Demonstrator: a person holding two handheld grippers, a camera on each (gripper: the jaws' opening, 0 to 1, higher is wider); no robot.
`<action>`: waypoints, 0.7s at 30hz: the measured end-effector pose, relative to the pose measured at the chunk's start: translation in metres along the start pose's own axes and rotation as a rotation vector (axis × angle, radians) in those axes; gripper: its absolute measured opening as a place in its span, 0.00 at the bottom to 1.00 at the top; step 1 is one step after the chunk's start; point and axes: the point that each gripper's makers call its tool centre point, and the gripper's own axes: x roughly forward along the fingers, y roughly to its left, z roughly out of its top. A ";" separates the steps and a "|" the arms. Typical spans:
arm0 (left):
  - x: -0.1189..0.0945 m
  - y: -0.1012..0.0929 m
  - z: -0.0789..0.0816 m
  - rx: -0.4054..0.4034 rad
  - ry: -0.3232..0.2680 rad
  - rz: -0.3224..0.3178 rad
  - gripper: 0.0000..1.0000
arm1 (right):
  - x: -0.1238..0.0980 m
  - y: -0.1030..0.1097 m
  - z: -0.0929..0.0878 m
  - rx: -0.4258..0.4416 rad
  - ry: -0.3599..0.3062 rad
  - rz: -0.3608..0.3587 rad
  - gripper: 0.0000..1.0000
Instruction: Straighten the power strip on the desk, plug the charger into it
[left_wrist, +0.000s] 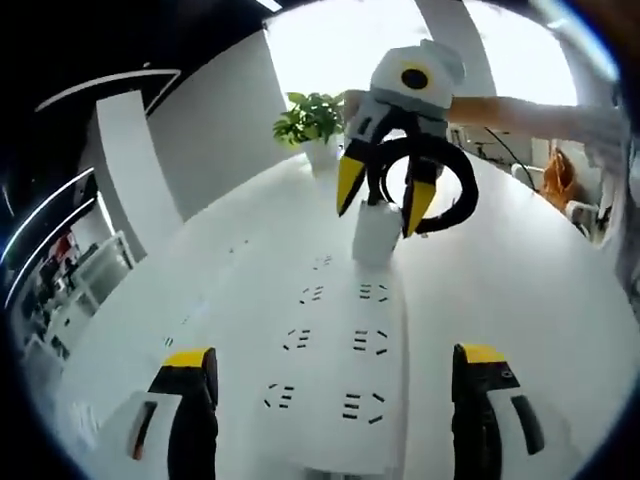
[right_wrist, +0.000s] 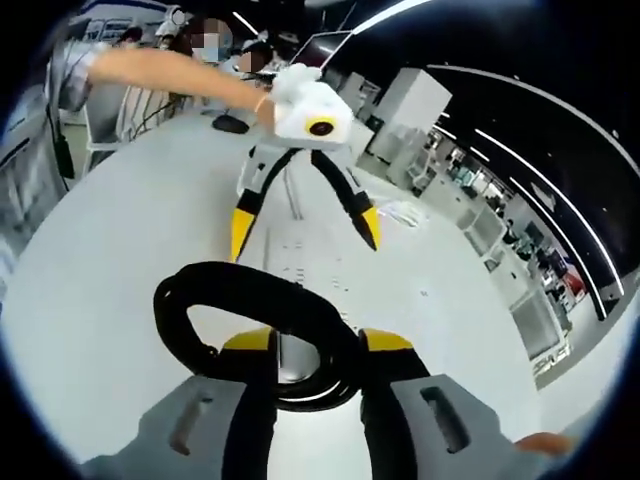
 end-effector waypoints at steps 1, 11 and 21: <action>-0.001 0.001 0.000 -0.004 0.008 -0.001 0.99 | 0.000 0.000 0.000 0.000 0.002 0.001 0.29; 0.003 0.002 -0.020 0.039 0.259 -0.050 0.86 | 0.000 0.001 -0.001 0.014 0.019 0.019 0.28; 0.001 0.008 -0.025 0.029 0.411 -0.071 0.76 | 0.000 0.001 -0.001 0.021 0.019 0.024 0.27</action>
